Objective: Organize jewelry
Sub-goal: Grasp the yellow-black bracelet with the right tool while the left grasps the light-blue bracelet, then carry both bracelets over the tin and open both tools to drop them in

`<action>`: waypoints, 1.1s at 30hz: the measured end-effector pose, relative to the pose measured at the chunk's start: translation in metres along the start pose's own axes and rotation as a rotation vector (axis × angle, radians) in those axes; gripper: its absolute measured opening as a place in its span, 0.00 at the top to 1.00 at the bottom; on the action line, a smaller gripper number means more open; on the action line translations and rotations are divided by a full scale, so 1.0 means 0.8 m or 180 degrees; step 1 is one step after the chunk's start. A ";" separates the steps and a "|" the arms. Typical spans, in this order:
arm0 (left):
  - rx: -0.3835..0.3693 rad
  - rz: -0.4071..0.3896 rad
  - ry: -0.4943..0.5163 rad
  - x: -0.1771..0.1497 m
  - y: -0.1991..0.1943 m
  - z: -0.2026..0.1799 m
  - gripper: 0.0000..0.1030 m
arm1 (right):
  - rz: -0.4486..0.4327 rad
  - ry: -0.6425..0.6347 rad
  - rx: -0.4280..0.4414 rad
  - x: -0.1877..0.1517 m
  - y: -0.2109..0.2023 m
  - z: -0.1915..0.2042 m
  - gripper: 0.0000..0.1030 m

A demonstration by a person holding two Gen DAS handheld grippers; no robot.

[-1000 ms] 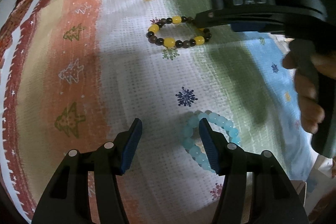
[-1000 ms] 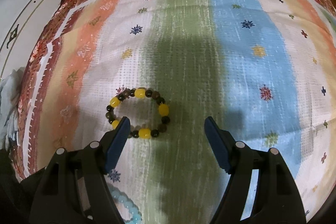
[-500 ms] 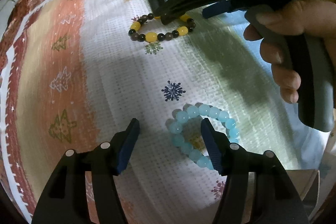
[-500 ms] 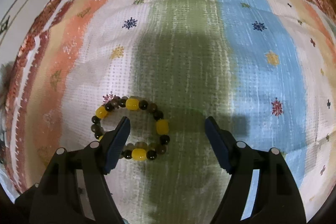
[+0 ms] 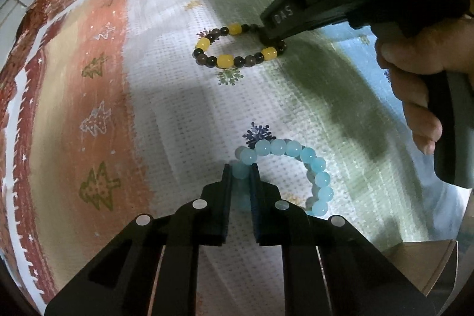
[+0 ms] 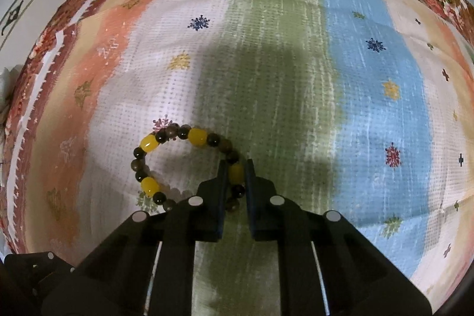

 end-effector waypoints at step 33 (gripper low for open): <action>-0.0033 -0.0639 -0.0229 -0.013 -0.120 -0.001 0.89 | -0.0445 0.0062 -0.0101 -0.097 -0.167 -0.001 0.88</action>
Point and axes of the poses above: each gripper's, at about its wrist camera, not at the fingertips, and y roughly the way its jaws point, z to its left, x to its top, the point moved 1 cm from there along y, roughly the way its jaws point, and after that the axes turned 1 degree about x, right-handed, at the moved point
